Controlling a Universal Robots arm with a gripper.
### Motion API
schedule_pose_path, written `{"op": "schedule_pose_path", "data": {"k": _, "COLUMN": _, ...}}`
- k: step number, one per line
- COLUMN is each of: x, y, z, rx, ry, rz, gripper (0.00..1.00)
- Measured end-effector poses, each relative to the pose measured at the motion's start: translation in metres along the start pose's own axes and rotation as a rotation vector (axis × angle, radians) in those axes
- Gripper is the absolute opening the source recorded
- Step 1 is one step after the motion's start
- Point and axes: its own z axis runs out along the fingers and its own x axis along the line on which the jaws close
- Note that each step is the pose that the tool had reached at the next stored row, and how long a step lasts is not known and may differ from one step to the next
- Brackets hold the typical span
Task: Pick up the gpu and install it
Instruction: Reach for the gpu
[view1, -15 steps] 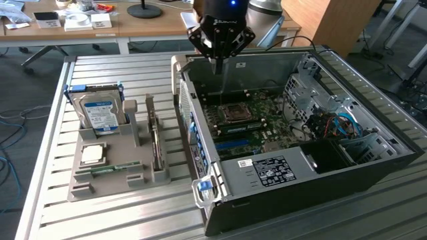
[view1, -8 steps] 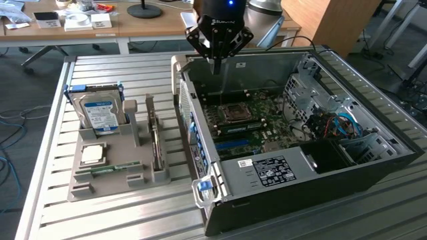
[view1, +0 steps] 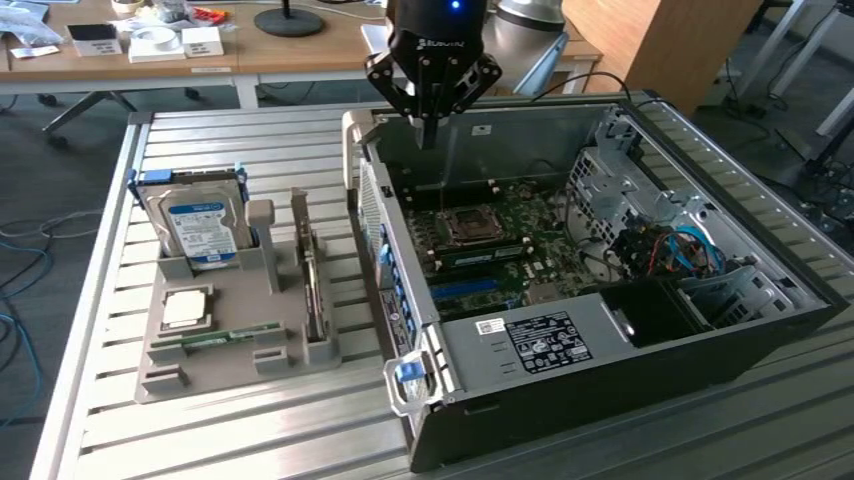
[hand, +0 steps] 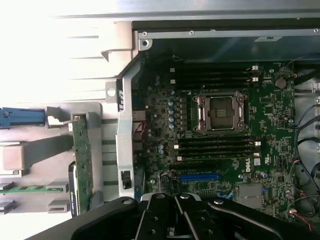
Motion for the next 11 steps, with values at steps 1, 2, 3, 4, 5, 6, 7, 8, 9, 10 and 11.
{"op": "schedule_pose_path", "data": {"k": 1, "x": 0.0008, "y": -0.0001, "z": 0.0000, "rx": 0.0000, "ry": 0.0000, "rz": 0.000, "gripper": 0.11}}
{"op": "schedule_pose_path", "data": {"k": 2, "x": 0.0016, "y": -0.0001, "z": 0.0000, "rx": -0.0001, "ry": -0.0001, "rz": 0.000, "gripper": 0.11}}
{"op": "schedule_pose_path", "data": {"k": 3, "x": 0.0025, "y": -0.0002, "z": 0.0000, "rx": -0.0001, "ry": 0.0000, "rz": 0.000, "gripper": 0.11}}
{"op": "schedule_pose_path", "data": {"k": 4, "x": 0.0033, "y": -0.0002, "z": 0.0000, "rx": -0.0001, "ry": -0.0001, "rz": 0.000, "gripper": 0.11}}
{"op": "schedule_pose_path", "data": {"k": 5, "x": 0.0041, "y": -0.0003, "z": -0.0001, "rx": -0.0001, "ry": -0.0001, "rz": 0.000, "gripper": 0.11}}
{"op": "schedule_pose_path", "data": {"k": 6, "x": 0.0049, "y": -0.0004, "z": -0.0001, "rx": -0.0001, "ry": -0.0001, "rz": 0.000, "gripper": 0.11}}
{"op": "schedule_pose_path", "data": {"k": 7, "x": 0.0057, "y": -0.0004, "z": -0.0001, "rx": 0.0000, "ry": -0.0001, "rz": 0.000, "gripper": 0.11}}
{"op": "schedule_pose_path", "data": {"k": 8, "x": 0.0066, "y": -0.0005, "z": -0.0001, "rx": -0.0001, "ry": -0.0001, "rz": 0.000, "gripper": 0.11}}
{"op": "schedule_pose_path", "data": {"k": 9, "x": 0.0074, "y": -0.0006, "z": -0.0002, "rx": 0.0000, "ry": -0.0001, "rz": 0.000, "gripper": 0.11}}
{"op": "schedule_pose_path", "data": {"k": 10, "x": 0.0082, "y": -0.0006, "z": -0.0002, "rx": 0.0000, "ry": -0.0001, "rz": 0.000, "gripper": 0.11}}
{"op": "schedule_pose_path", "data": {"k": 11, "x": 0.0090, "y": -0.0007, "z": -0.0002, "rx": 0.0000, "ry": -0.0001, "rz": 0.000, "gripper": 0.11}}
